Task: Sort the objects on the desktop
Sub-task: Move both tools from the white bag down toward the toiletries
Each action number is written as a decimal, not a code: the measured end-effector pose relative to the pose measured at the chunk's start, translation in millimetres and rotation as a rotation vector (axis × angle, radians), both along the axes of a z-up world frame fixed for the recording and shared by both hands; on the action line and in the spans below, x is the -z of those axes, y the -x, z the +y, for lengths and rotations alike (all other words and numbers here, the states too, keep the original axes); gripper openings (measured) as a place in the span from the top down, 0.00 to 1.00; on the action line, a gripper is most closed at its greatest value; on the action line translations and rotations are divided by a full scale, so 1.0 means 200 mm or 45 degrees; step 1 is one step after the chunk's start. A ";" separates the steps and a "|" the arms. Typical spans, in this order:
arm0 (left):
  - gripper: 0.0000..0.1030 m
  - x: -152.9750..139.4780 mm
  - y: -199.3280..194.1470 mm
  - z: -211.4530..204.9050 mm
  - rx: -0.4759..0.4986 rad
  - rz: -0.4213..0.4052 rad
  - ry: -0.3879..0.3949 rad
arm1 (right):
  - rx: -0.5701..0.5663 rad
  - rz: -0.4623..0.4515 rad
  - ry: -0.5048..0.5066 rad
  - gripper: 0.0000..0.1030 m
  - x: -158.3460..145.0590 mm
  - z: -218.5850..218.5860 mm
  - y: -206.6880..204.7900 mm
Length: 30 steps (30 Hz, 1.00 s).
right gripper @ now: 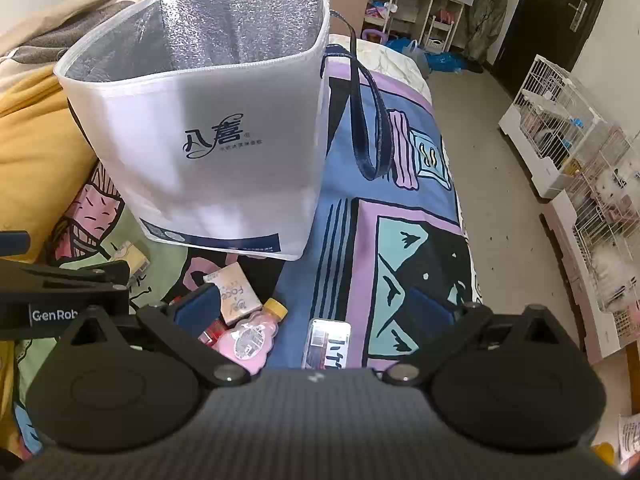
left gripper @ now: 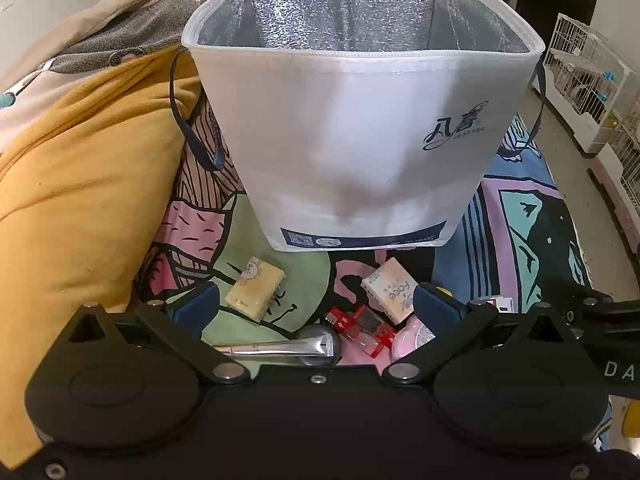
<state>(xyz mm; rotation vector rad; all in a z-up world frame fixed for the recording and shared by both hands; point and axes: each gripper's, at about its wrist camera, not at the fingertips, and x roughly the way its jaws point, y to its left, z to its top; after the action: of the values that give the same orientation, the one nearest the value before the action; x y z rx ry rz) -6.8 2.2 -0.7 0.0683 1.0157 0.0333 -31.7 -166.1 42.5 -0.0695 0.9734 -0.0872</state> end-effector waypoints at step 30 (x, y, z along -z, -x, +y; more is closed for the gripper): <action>0.00 -0.27 0.03 -0.01 0.013 -0.112 -0.021 | -0.010 -0.172 0.011 0.00 -0.27 0.00 0.07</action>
<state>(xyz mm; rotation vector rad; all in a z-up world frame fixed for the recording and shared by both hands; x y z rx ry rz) -12.6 0.6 53.1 0.0869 0.9274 0.0349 -44.8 -166.8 97.1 -0.0748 0.8380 -0.0878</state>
